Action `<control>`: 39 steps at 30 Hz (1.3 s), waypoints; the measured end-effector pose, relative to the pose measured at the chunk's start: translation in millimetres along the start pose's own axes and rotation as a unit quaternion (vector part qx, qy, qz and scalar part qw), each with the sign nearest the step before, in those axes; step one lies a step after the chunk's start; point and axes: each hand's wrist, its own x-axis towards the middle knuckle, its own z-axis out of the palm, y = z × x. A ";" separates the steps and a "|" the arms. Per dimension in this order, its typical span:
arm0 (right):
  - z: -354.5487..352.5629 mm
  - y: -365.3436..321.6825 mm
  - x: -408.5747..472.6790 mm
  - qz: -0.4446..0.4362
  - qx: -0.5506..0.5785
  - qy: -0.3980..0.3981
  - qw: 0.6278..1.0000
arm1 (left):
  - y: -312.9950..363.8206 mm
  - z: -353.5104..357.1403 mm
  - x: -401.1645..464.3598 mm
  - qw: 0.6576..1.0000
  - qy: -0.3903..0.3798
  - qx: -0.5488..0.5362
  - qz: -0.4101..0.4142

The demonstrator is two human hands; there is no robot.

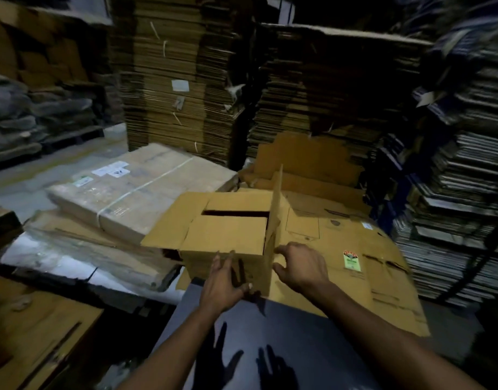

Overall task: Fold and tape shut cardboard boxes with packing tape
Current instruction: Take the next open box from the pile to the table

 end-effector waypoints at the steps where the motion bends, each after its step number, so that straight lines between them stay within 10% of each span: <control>1: -1.3 -2.9 3.3 -0.012 -0.001 0.006 1.000 | 6.1 -8.5 1.0 1.000 0.003 0.006 0.010; 9: -22.5 1.1 98.8 -0.231 -0.221 -0.072 0.945 | 0.0 -58.6 55.4 0.999 0.023 -0.025 0.043; 25: -13.4 68.5 142.4 -0.250 -0.243 -0.103 0.932 | 4.2 -21.7 256.8 0.966 -0.130 0.179 0.132; 31: -71.9 90.6 126.4 -0.189 -0.225 -0.070 0.953 | 68.2 -83.6 247.6 0.963 -0.004 0.148 0.225; 39: -118.3 81.0 -2.6 -0.249 -0.162 -0.057 0.953 | 111.2 -132.1 132.7 0.949 -0.026 0.194 0.246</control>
